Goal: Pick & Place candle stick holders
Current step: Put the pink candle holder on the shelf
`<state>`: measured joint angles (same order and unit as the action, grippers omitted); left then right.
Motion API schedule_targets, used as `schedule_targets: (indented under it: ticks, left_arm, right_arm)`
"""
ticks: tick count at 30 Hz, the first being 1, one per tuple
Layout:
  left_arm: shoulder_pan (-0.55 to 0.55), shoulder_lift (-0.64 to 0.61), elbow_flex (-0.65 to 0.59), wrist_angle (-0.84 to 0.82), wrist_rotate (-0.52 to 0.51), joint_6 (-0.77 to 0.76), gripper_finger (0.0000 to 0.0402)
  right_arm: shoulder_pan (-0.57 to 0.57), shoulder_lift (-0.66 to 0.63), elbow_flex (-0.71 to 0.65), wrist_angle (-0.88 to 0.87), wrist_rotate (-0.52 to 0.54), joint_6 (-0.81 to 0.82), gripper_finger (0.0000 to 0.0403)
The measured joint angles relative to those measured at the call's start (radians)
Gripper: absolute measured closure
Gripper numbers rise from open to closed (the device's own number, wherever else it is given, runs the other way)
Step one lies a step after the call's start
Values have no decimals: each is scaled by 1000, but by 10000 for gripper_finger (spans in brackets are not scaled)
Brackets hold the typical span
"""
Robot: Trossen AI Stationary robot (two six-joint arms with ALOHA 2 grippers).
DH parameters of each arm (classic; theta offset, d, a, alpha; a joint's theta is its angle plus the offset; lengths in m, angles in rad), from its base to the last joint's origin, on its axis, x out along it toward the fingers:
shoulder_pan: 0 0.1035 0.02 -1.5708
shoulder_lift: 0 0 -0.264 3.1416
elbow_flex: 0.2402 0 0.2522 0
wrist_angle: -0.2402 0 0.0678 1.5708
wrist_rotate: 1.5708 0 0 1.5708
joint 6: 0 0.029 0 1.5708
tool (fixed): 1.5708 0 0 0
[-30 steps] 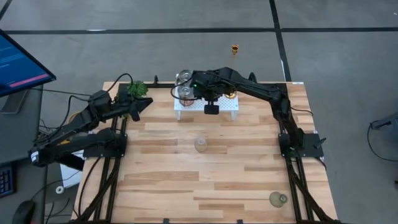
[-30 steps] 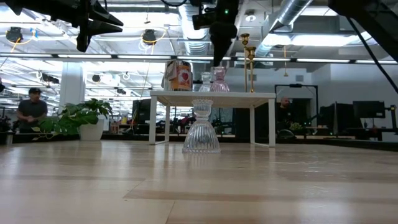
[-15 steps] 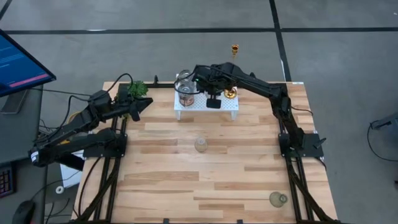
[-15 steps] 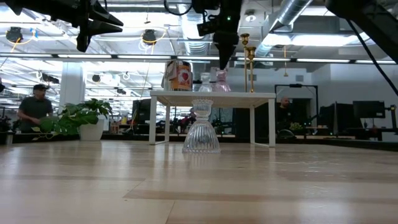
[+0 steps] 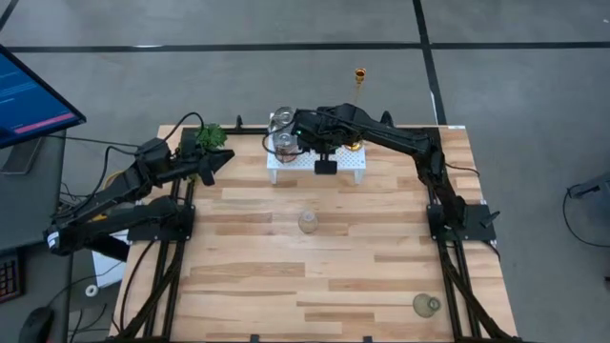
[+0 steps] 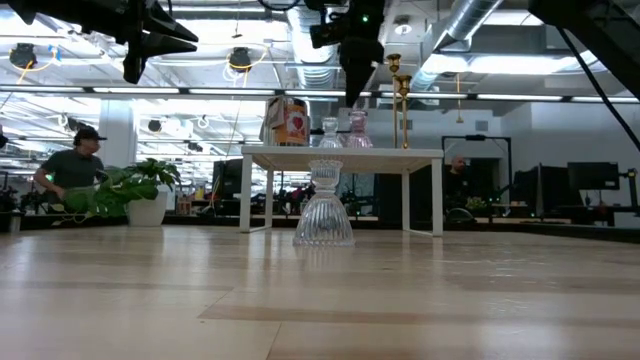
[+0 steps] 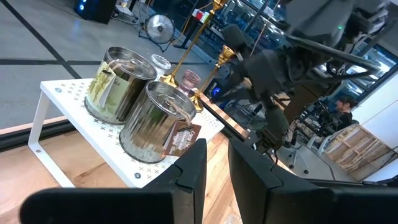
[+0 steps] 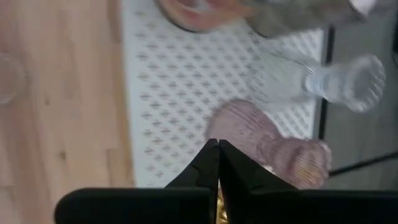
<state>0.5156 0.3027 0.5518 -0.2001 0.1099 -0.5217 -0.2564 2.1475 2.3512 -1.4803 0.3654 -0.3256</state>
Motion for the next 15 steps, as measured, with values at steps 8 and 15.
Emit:
schedule_targets:
  ticks: [8,15]
  left_arm:
    - [0,0,0,0,0,0,335]
    - [0,0,0,0,0,0,335]
  right_arm:
    - [-33,0,0,39,2,-40,403]
    - [-80,0,0,36,2,-45,403]
